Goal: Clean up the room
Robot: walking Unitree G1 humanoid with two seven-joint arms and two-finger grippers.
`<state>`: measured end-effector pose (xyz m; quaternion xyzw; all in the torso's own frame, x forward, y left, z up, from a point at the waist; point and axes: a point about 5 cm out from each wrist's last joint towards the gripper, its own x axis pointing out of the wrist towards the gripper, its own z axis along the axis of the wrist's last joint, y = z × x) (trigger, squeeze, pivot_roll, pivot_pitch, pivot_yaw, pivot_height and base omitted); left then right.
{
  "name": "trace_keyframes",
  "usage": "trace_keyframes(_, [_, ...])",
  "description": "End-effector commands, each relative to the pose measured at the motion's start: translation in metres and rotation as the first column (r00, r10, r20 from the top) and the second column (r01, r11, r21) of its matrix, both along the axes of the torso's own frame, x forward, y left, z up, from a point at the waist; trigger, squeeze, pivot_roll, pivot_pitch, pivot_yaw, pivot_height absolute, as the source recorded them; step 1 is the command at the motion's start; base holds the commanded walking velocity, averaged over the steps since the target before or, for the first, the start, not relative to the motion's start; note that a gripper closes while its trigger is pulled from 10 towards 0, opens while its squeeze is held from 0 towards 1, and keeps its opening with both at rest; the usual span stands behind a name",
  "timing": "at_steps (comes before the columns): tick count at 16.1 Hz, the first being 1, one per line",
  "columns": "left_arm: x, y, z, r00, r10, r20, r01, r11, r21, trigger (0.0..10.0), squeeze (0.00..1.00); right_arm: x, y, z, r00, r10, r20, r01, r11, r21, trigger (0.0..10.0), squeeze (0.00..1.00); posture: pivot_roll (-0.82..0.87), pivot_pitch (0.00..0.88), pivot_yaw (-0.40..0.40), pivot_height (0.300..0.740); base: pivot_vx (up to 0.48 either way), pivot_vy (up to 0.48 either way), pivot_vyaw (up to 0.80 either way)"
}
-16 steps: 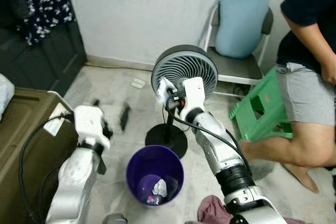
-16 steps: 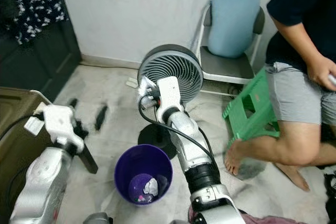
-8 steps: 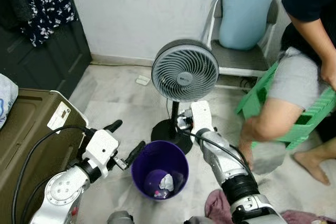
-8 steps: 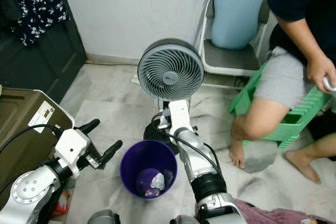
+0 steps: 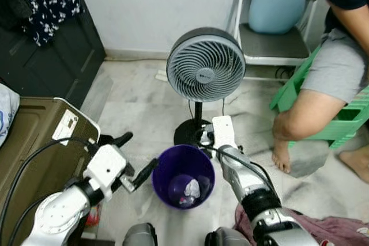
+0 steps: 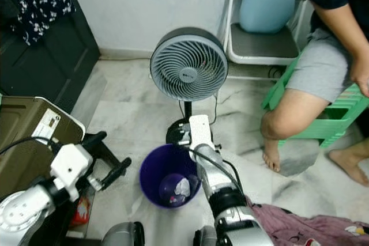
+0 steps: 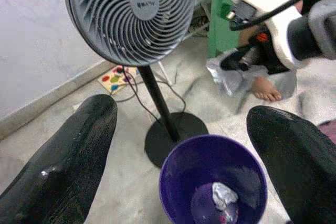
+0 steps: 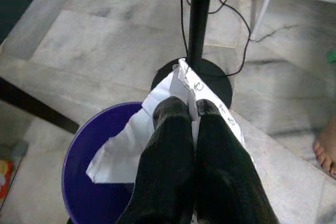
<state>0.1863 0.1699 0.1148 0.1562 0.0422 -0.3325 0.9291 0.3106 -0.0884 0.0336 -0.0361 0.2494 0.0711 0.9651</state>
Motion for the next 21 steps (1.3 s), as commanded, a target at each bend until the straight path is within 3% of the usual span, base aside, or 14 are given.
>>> trace_keyframes(1, [-0.001,0.005,0.006,1.0,0.007,0.007,-0.007,1.0,0.014,10.0,0.0,0.001,0.005,0.001,1.0,-0.007,0.006,0.007,1.0,0.004,10.0,0.0,0.09,0.199,0.068,0.74,0.0,0.0,0.0])
trace_keyframes(10, [-0.013,0.028,0.013,0.998,0.062,-0.021,-0.06,0.994,0.089,10.0,0.0,0.002,0.055,0.005,0.996,0.079,0.03,-0.081,0.994,0.074,10.0,0.0,0.19,0.222,0.121,0.74,0.0,0.0,0.0])
trace_keyframes(12, [-0.013,0.032,0.013,0.997,0.08,-0.023,-0.077,0.992,0.098,10.0,0.0,0.002,0.059,0.005,0.996,0.081,0.031,-0.083,0.993,0.083,10.0,0.0,0.2,0.222,0.128,0.74,0.0,0.0,0.0])
trace_keyframes(13, [-0.014,0.035,0.014,0.996,0.082,-0.024,-0.079,0.991,0.104,10.0,0.0,0.003,0.059,0.006,0.997,0.066,0.034,-0.069,0.994,0.087,10.0,1.0,0.2,0.219,0.13,0.74,0.0,0.0,0.0])
trace_keyframes(21, [-0.012,0.036,0.019,0.995,0.095,-0.003,-0.094,0.989,0.113,10.0,0.0,0.009,0.057,0.011,0.997,0.032,0.063,-0.039,0.993,0.111,10.0,1.0,0.22,0.2,0.134,0.74,0.0,0.0,0.0])
